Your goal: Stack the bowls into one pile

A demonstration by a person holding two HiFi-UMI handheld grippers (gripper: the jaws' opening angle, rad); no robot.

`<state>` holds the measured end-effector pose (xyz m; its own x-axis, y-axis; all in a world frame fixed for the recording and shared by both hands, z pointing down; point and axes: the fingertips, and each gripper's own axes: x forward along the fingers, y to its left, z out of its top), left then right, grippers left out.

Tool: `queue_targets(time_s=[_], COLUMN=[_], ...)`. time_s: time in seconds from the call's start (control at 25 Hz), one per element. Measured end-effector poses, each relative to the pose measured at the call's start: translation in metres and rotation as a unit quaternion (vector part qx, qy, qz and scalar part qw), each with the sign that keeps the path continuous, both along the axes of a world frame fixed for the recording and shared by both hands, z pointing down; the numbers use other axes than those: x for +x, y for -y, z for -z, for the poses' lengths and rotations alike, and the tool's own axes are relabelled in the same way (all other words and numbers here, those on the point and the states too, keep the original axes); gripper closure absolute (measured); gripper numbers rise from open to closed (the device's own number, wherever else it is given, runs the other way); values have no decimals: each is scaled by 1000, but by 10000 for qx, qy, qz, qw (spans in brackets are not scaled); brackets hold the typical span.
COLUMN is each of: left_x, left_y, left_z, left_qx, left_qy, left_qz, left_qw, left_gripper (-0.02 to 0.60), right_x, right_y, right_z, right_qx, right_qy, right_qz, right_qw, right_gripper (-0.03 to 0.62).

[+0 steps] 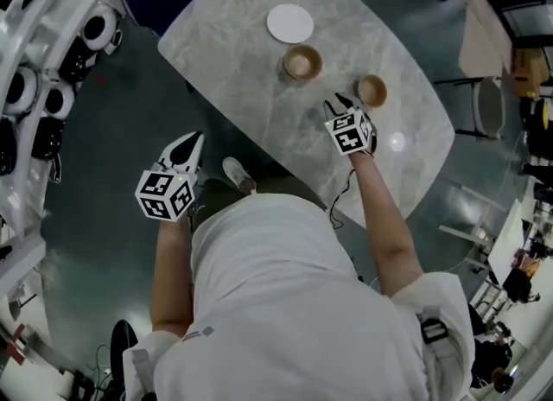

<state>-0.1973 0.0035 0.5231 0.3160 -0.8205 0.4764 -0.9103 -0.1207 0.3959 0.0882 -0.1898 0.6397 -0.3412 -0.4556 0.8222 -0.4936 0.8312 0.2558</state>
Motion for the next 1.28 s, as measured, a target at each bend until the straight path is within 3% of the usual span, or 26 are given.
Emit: queue_targets(time_s=[0.24,0.44,0.8,1.28], left_x=[24,49,89,118], left_y=[16,21,25,20], left_z=[0,-1,3,5], left_qx=[-47,-167,-401,-563], left_qy=[95,170,219,408], left_qz=[-405,-498,-283,170], left_qw=[9991,9985,9986,9974], left_gripper=[580,580,580,580], right_x=[49,85,133,157], right_y=[-9,-10,13,57], right_z=[-3,-15,-33,-56], right_qx=[75,40,138,227], right_qy=[33,40,-266,-449], right_qz=[-444,-640,-505,-69], right_qw=[9990,9979,9983,9987], right_gripper=[451,451,452,453])
